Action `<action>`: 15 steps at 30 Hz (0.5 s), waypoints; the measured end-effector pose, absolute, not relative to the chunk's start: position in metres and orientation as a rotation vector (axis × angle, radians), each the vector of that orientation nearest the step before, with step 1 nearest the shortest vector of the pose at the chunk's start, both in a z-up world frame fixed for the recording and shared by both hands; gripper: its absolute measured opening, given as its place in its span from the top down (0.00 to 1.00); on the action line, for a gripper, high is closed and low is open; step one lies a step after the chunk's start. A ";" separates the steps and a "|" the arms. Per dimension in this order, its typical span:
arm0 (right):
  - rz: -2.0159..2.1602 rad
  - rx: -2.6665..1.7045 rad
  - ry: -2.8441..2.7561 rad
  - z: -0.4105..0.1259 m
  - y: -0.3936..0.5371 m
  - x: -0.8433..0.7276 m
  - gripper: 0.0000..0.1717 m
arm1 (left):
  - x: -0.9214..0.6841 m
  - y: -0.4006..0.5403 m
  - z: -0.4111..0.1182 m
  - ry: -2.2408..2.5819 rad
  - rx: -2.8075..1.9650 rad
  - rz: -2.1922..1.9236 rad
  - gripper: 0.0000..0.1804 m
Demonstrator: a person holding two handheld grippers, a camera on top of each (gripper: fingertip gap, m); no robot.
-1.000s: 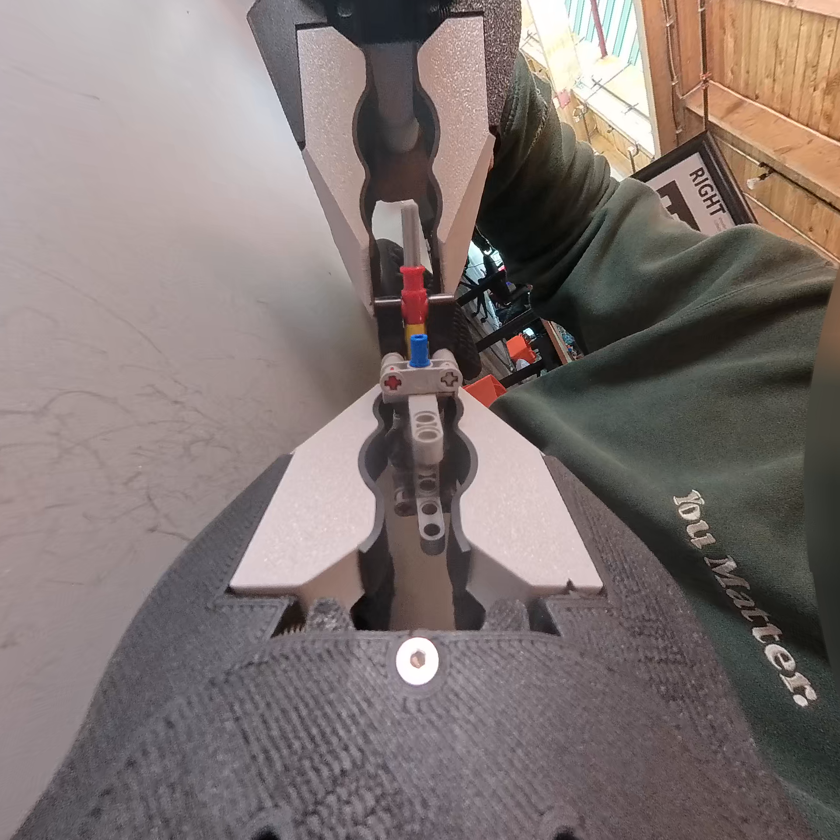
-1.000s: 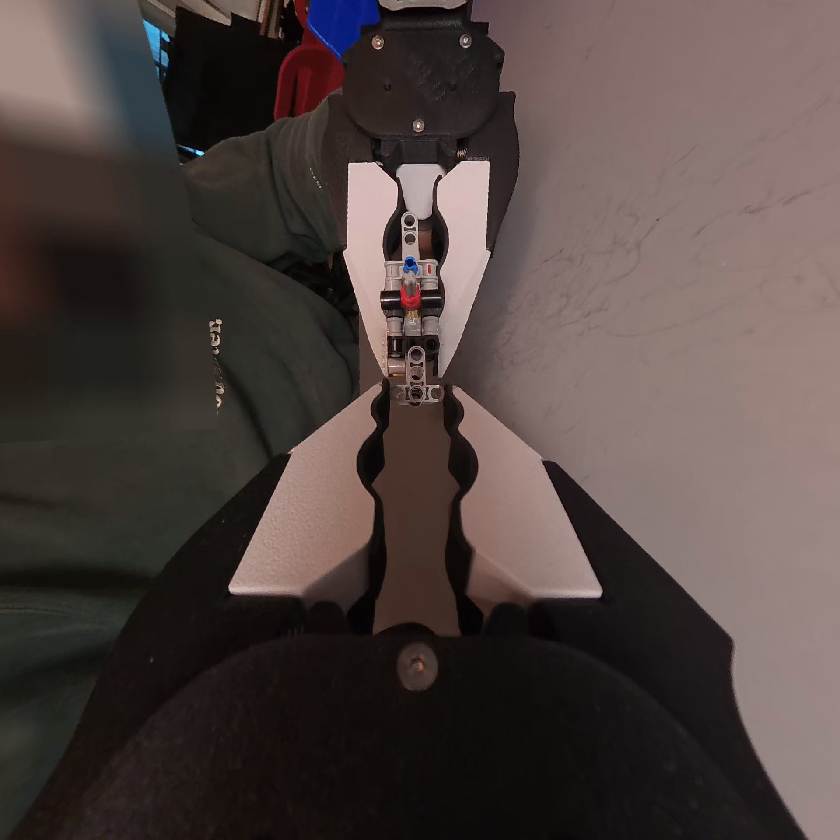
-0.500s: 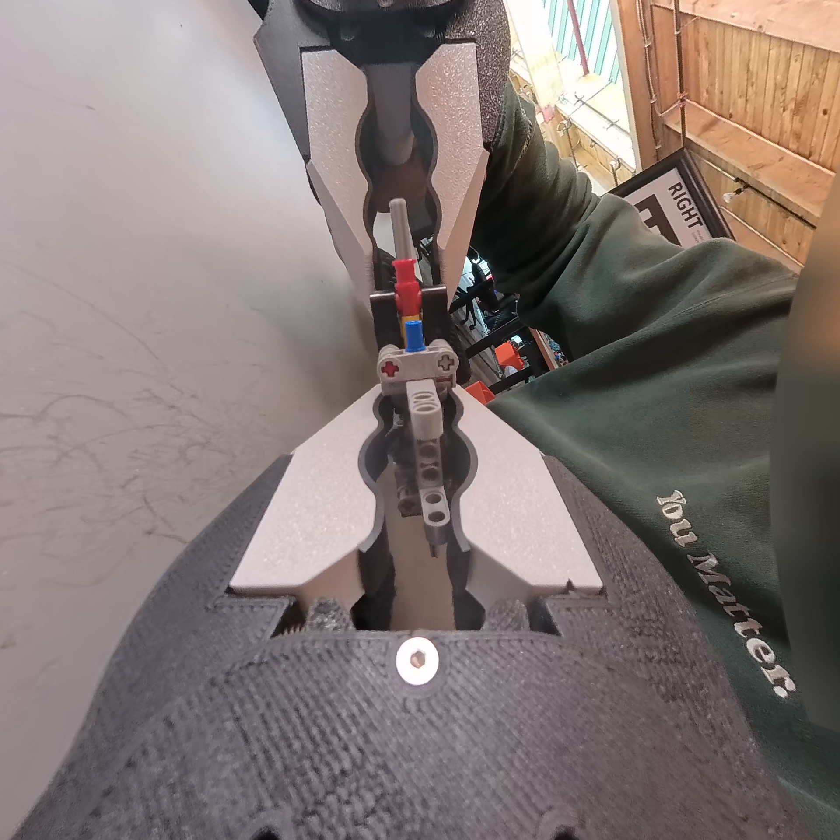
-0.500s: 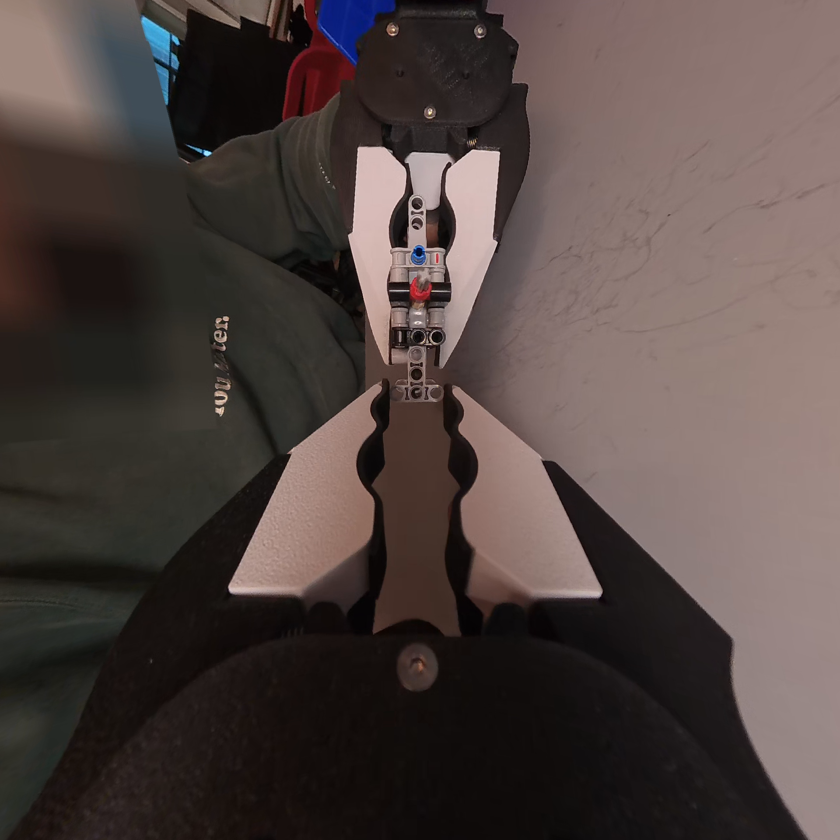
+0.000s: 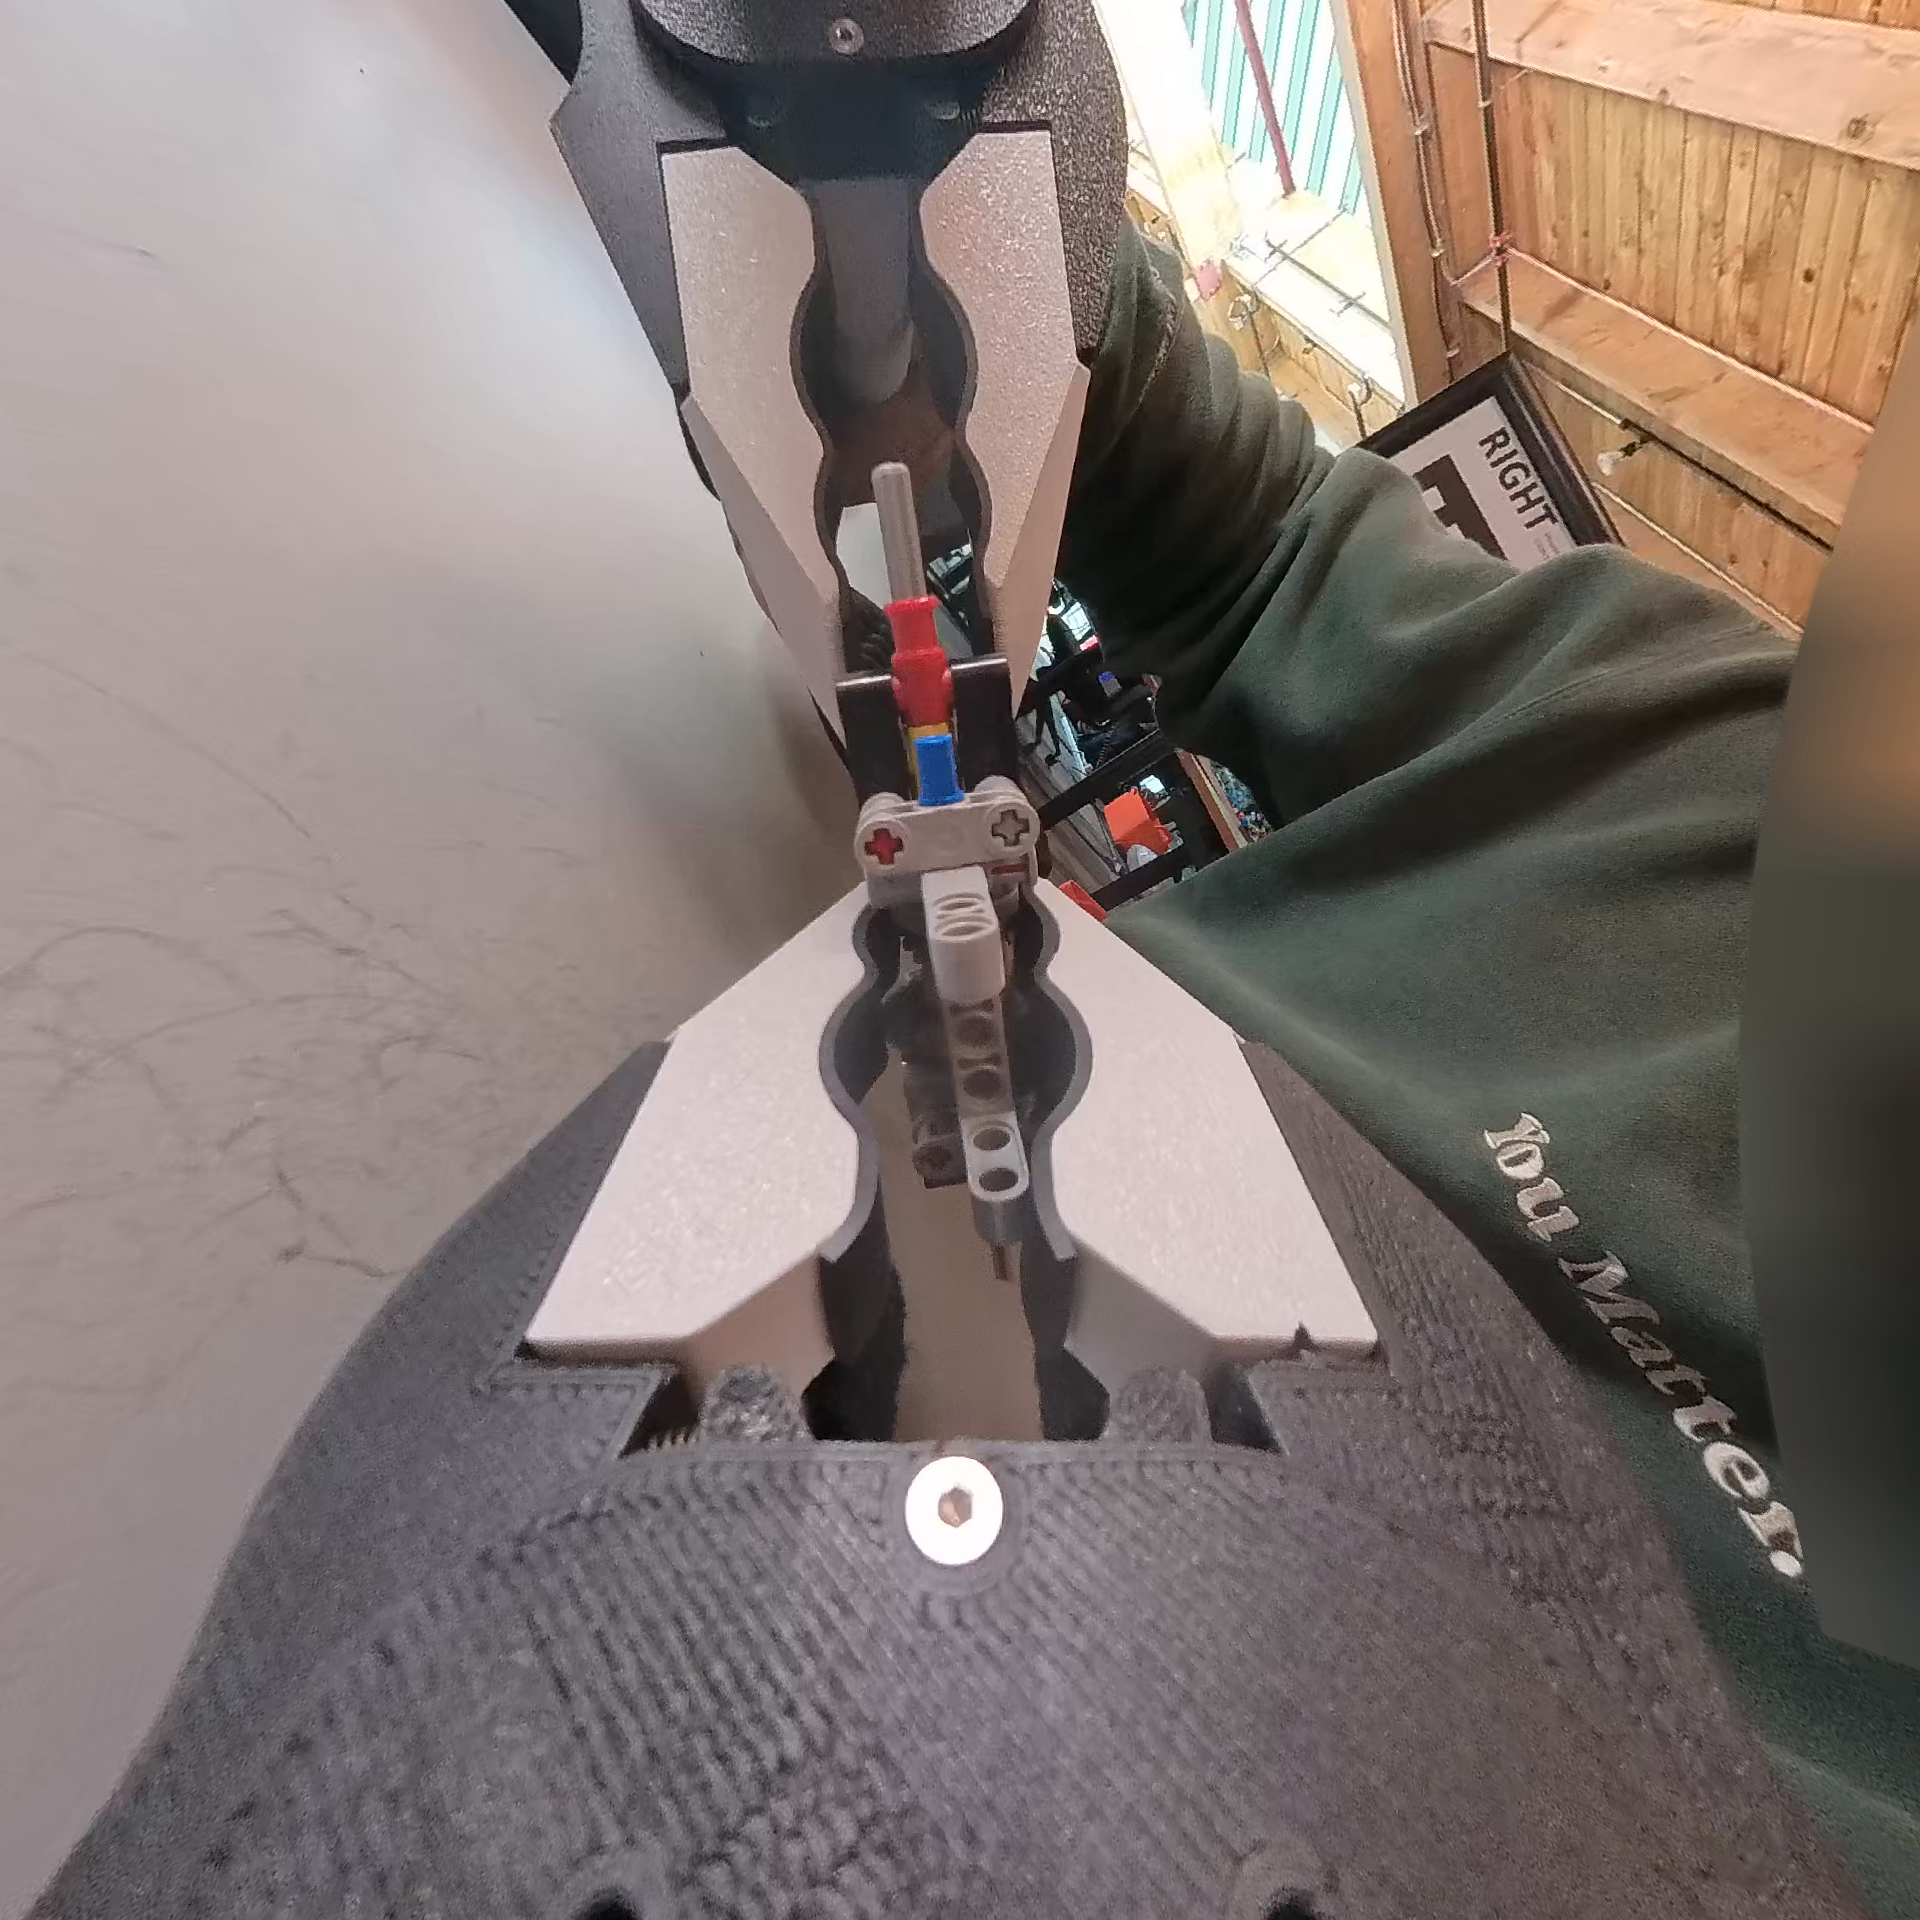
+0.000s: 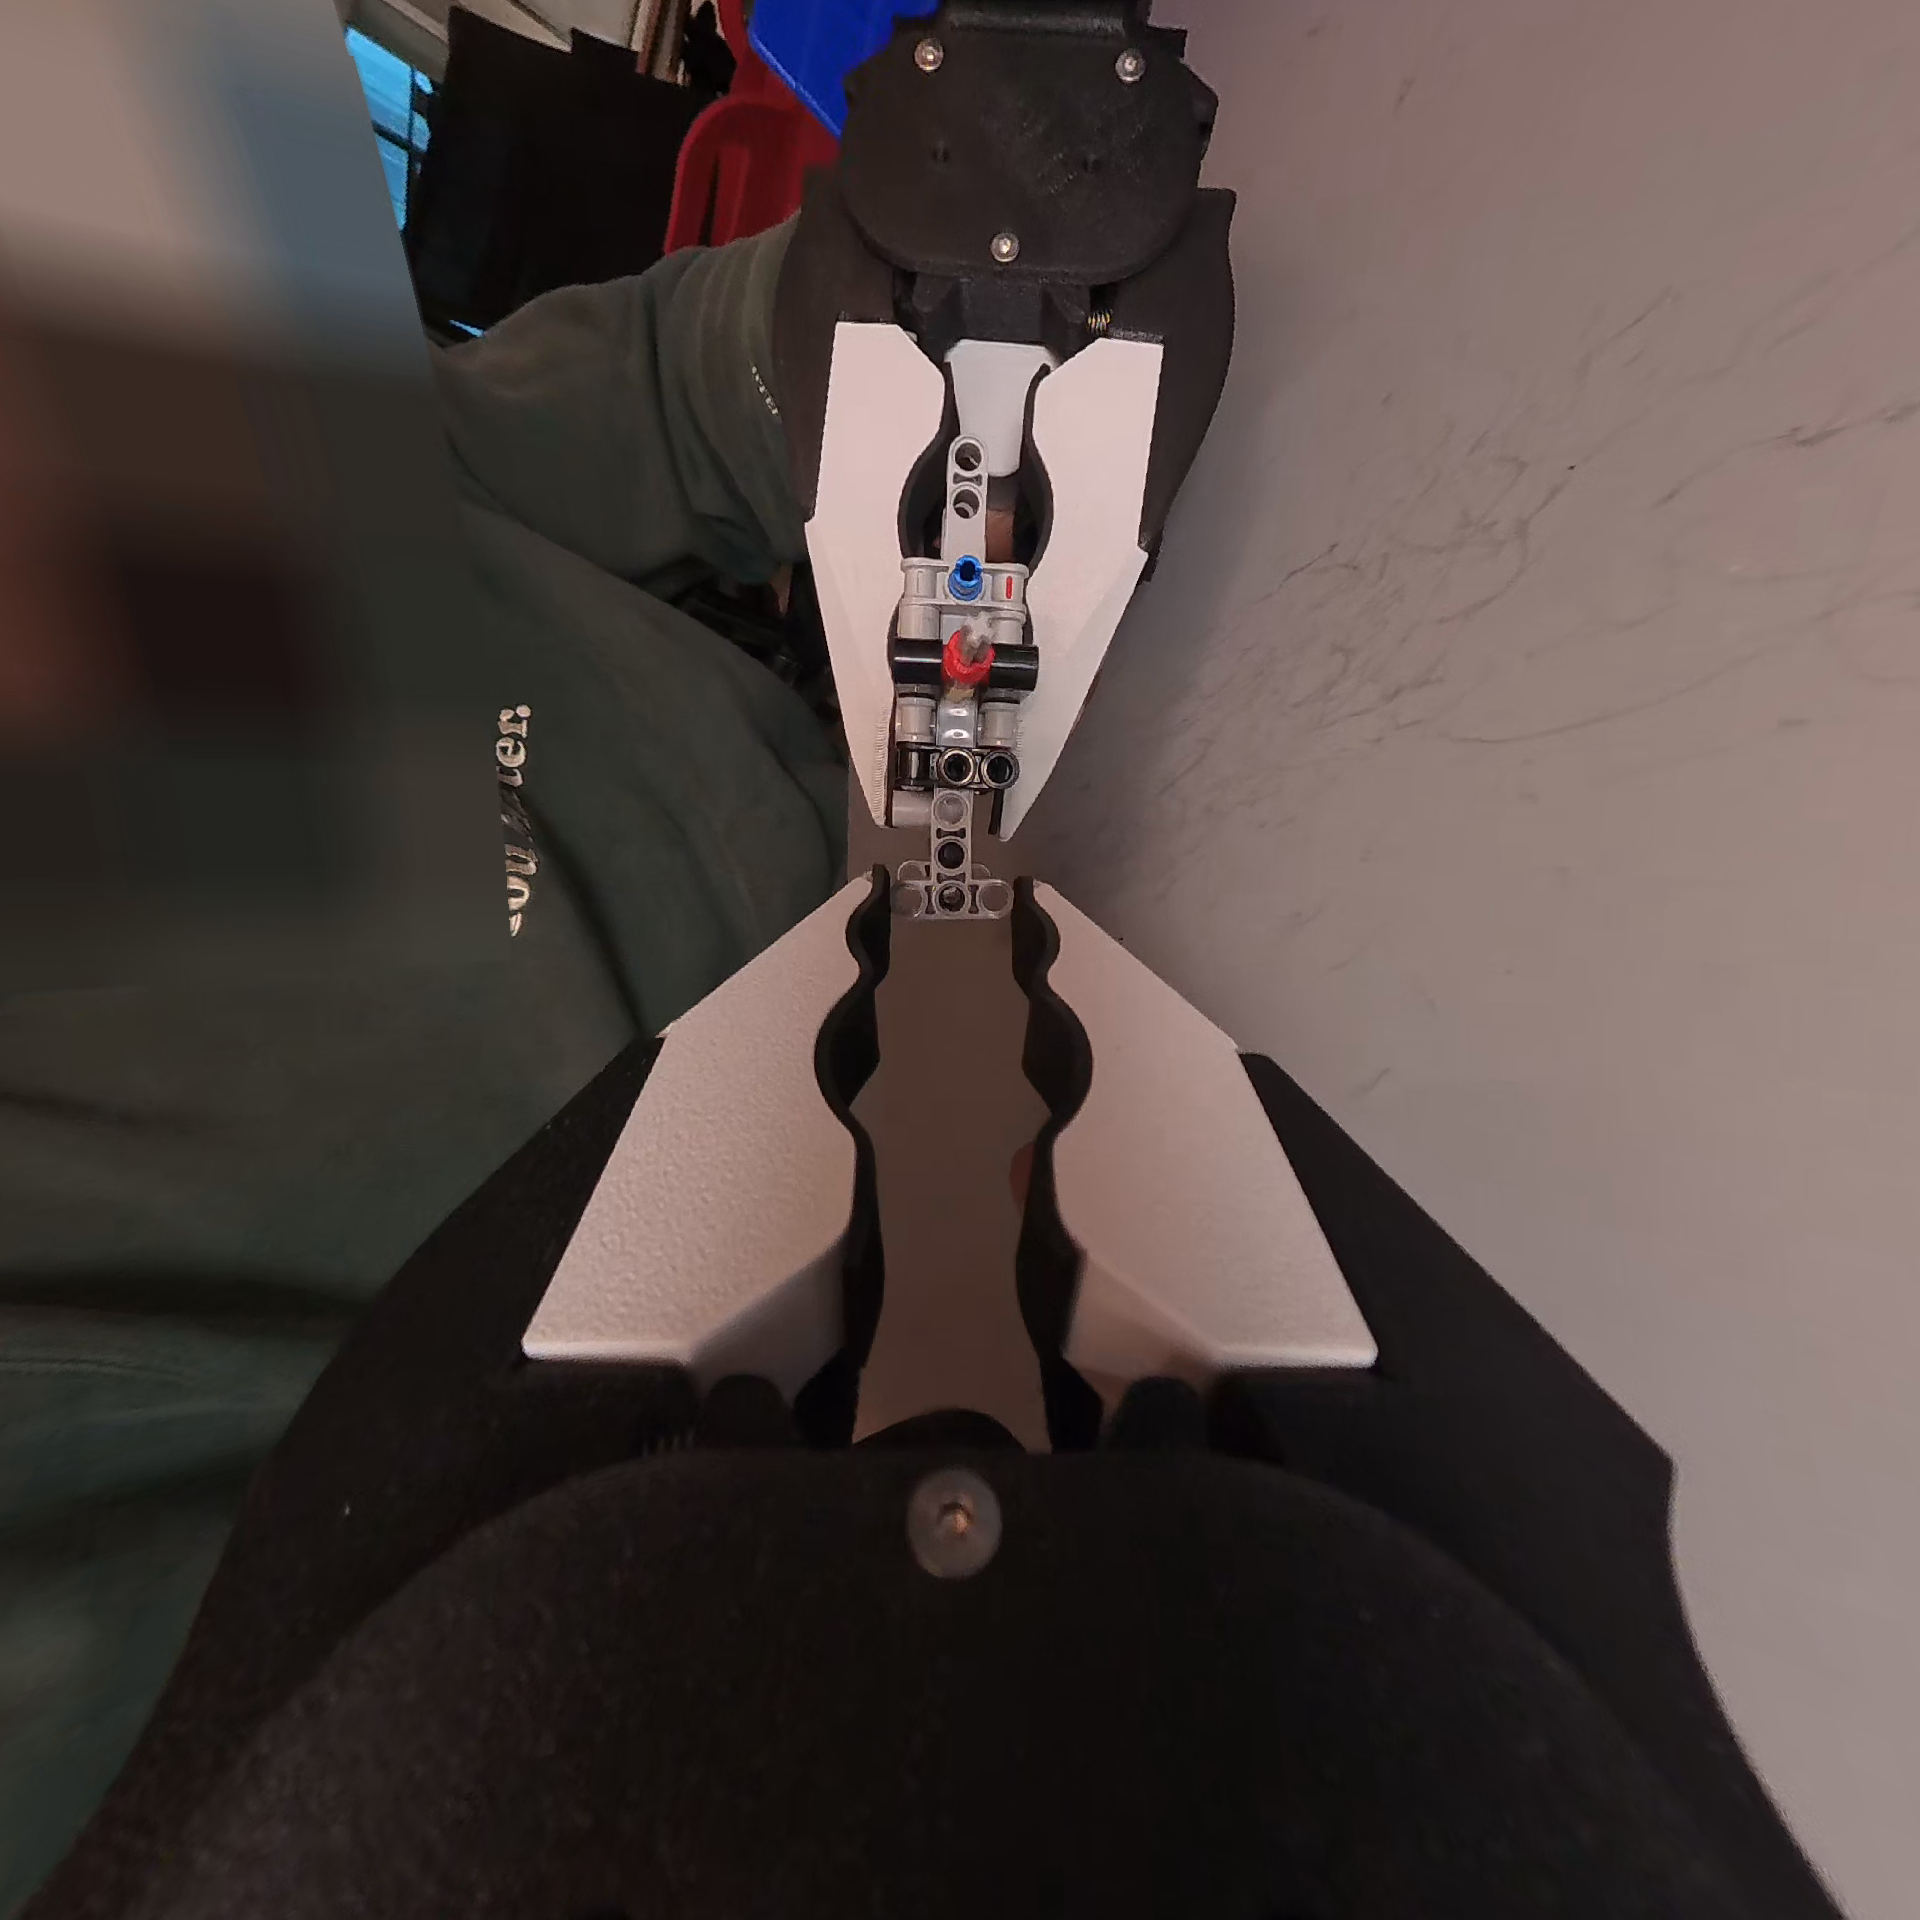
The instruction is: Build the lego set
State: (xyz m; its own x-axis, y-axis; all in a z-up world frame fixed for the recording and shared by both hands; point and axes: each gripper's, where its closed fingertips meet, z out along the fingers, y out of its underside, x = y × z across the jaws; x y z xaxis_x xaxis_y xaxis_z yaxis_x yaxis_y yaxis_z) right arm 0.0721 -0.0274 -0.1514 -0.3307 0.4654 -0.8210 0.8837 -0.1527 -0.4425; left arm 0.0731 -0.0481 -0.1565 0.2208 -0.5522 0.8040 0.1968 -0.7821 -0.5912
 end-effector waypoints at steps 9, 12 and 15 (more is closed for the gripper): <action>-1.435 1.500 1.786 -0.154 -0.033 0.078 0.87 | 0.074 -0.048 -0.158 0.333 -1.910 -1.587 0.89; -1.452 1.525 1.773 -0.153 -0.031 0.077 0.87 | 0.073 -0.046 -0.157 0.308 -1.904 -1.600 0.89; -1.349 1.494 1.881 -0.161 -0.037 0.085 0.88 | 0.079 -0.051 -0.163 0.352 -1.950 -1.588 0.89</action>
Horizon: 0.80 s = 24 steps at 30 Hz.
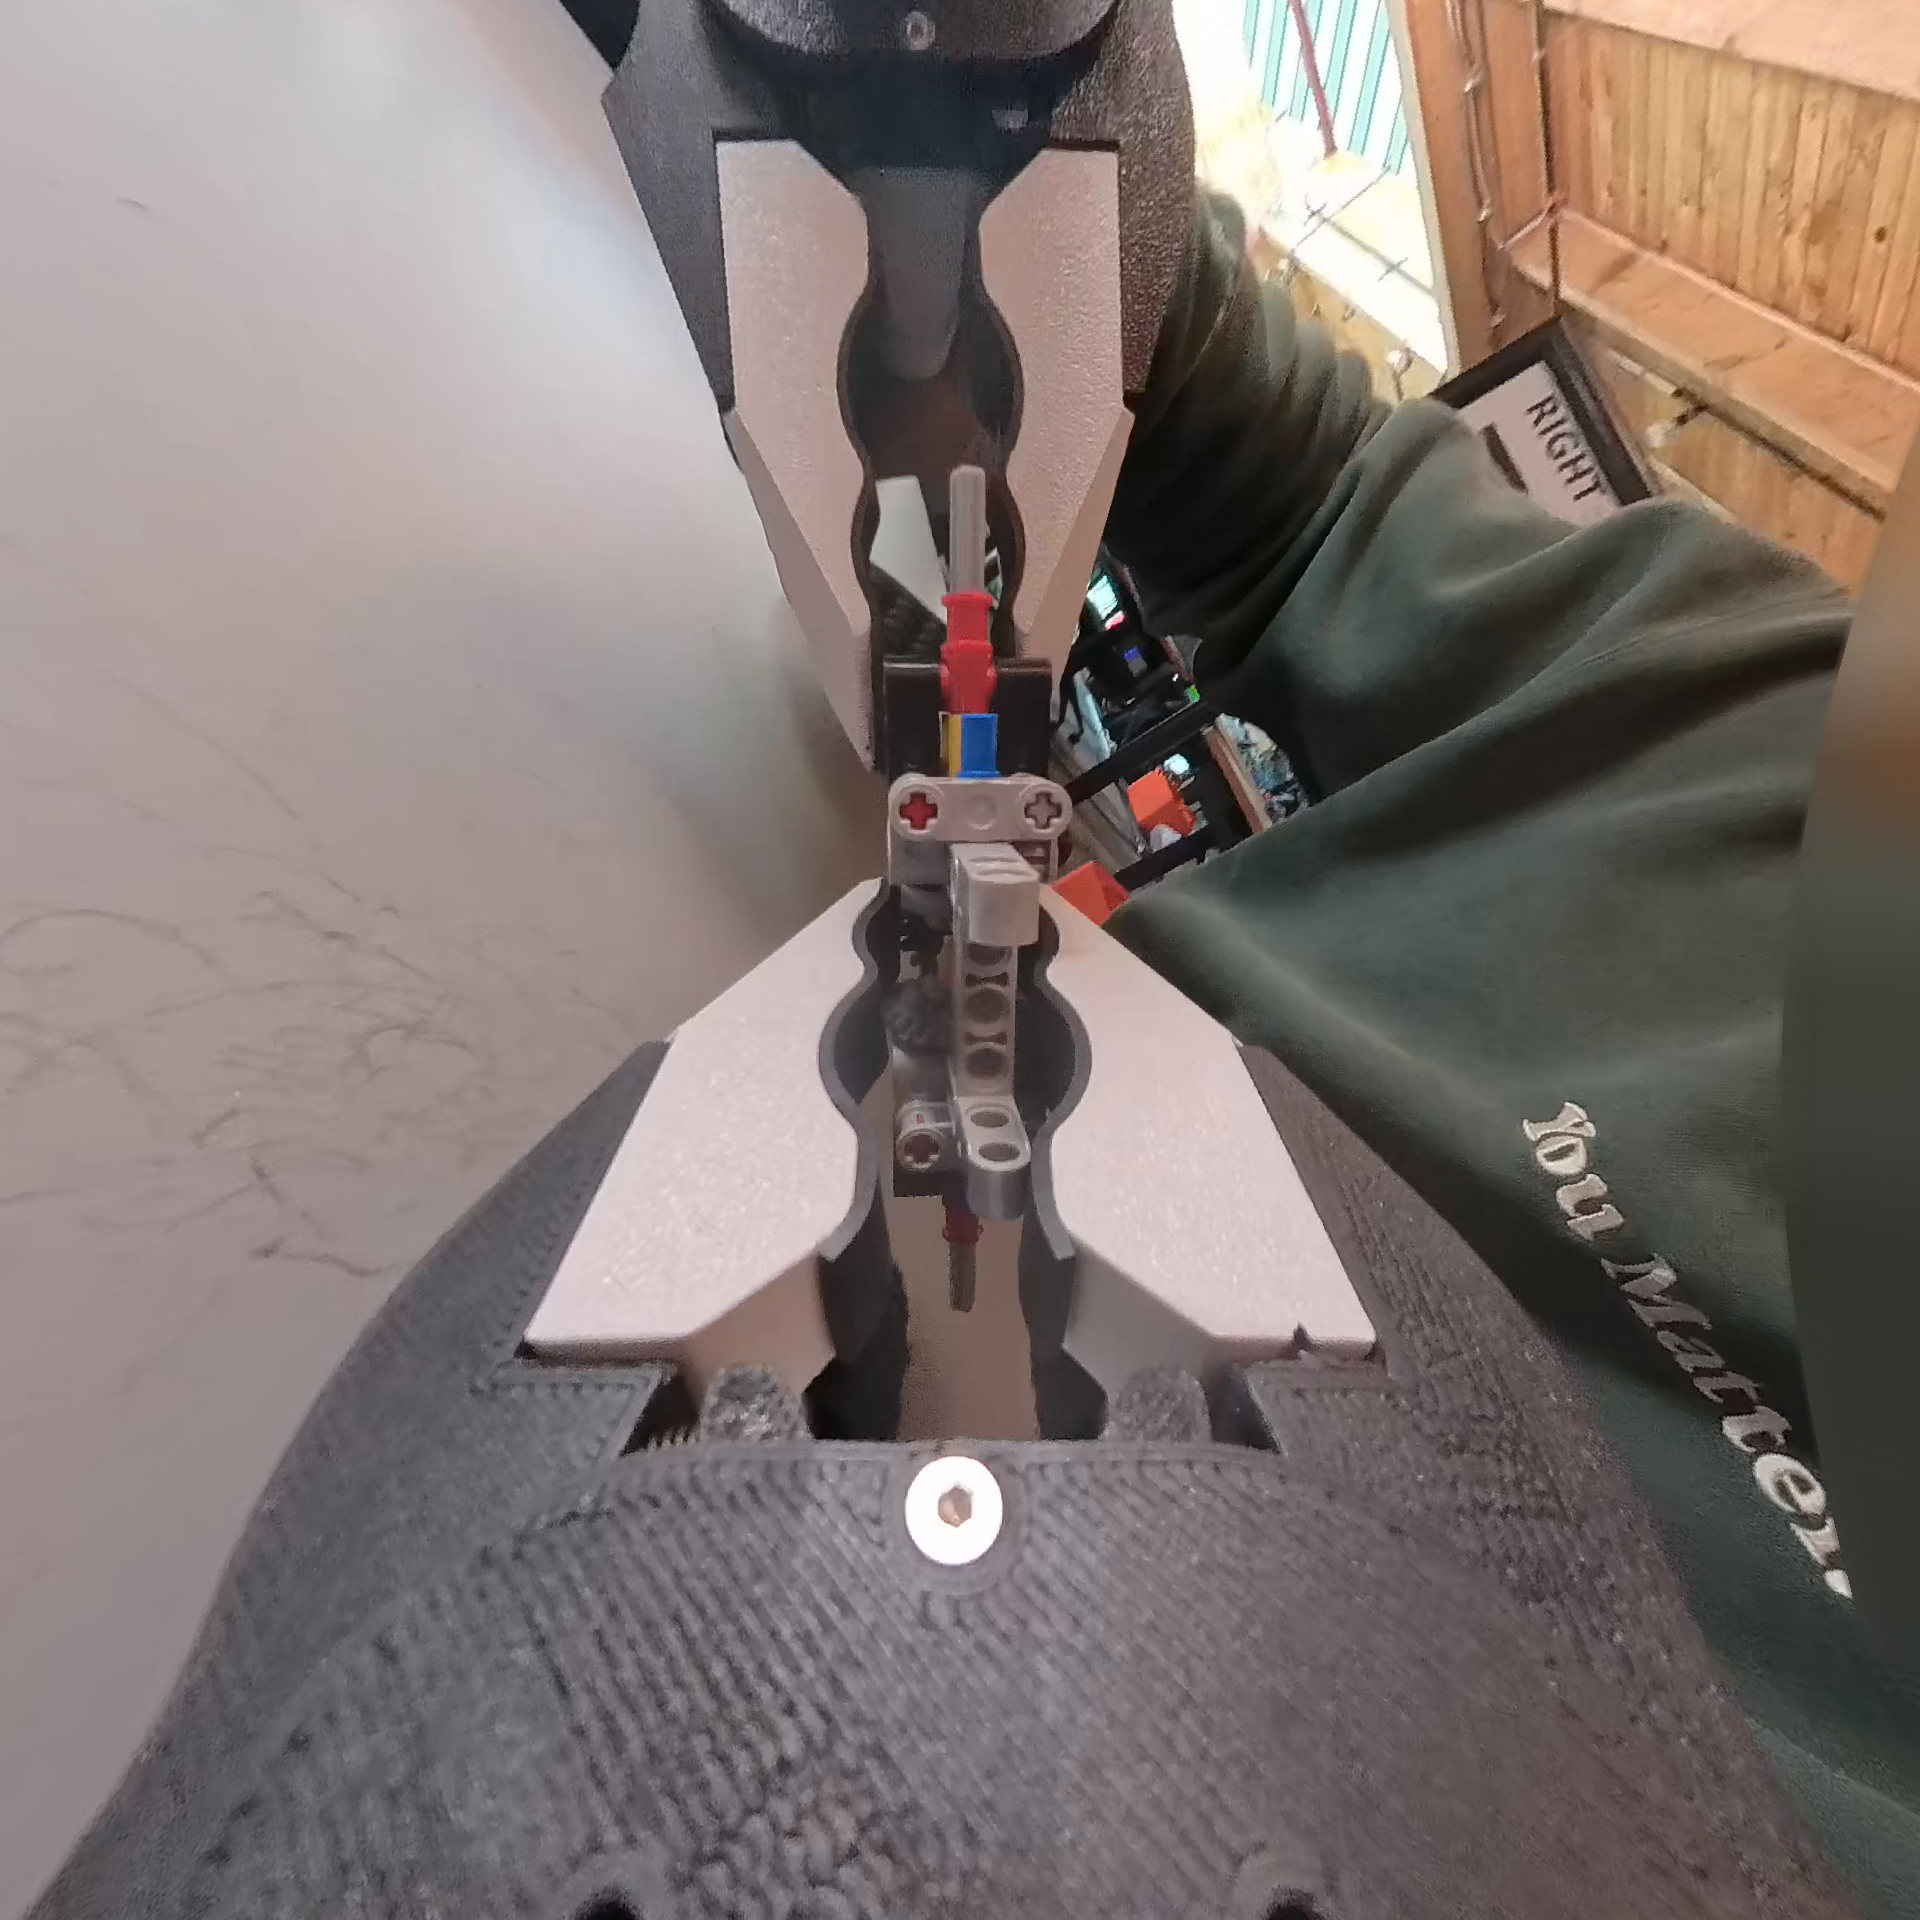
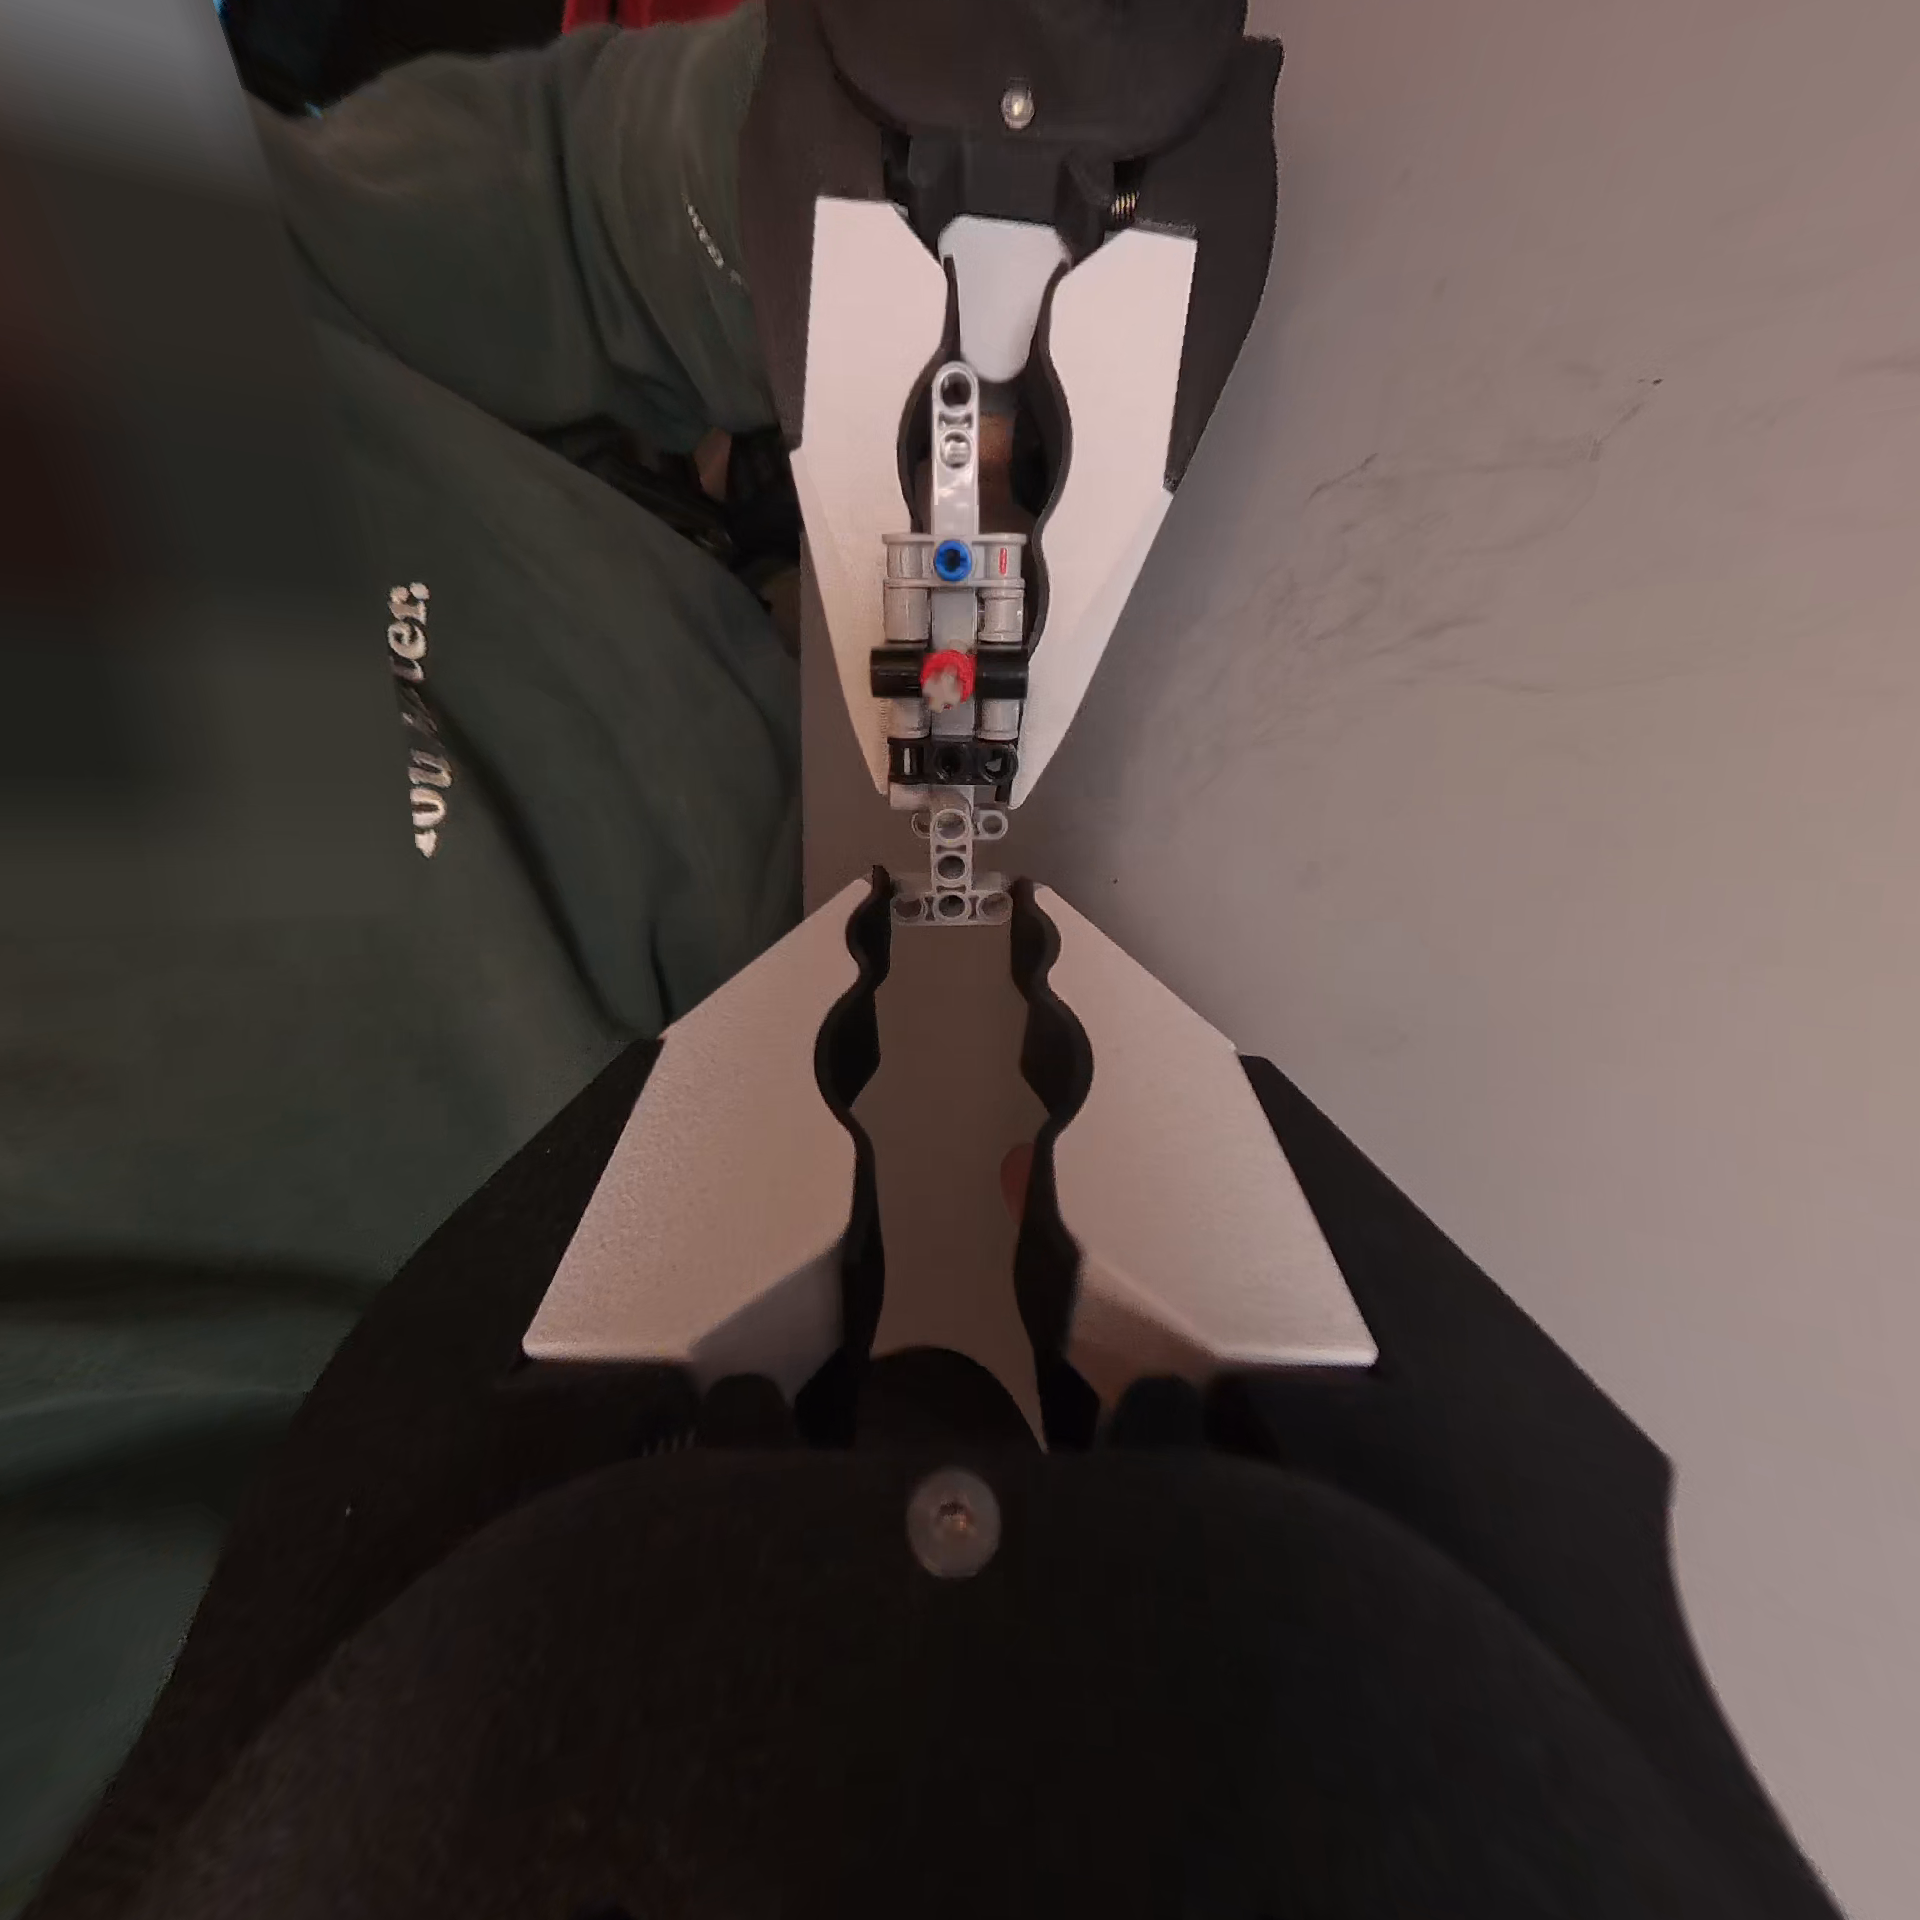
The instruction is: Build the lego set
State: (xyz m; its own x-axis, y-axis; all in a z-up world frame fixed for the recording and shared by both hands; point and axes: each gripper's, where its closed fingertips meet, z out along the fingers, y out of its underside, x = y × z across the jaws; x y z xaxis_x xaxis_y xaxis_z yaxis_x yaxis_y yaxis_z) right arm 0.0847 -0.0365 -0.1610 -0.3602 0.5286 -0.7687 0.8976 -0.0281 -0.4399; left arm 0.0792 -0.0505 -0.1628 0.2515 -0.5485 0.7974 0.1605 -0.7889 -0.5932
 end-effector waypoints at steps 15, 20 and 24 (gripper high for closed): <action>-1.102 1.400 1.958 -0.178 -0.056 0.097 0.88 | 0.089 -0.056 -0.169 0.430 -1.997 -1.537 0.89; -1.224 1.445 1.906 -0.169 -0.052 0.090 0.87 | 0.083 -0.053 -0.162 0.405 -1.952 -1.542 0.89; -1.432 1.492 1.883 -0.152 -0.046 0.080 0.85 | 0.076 -0.049 -0.149 0.378 -1.860 -1.566 0.89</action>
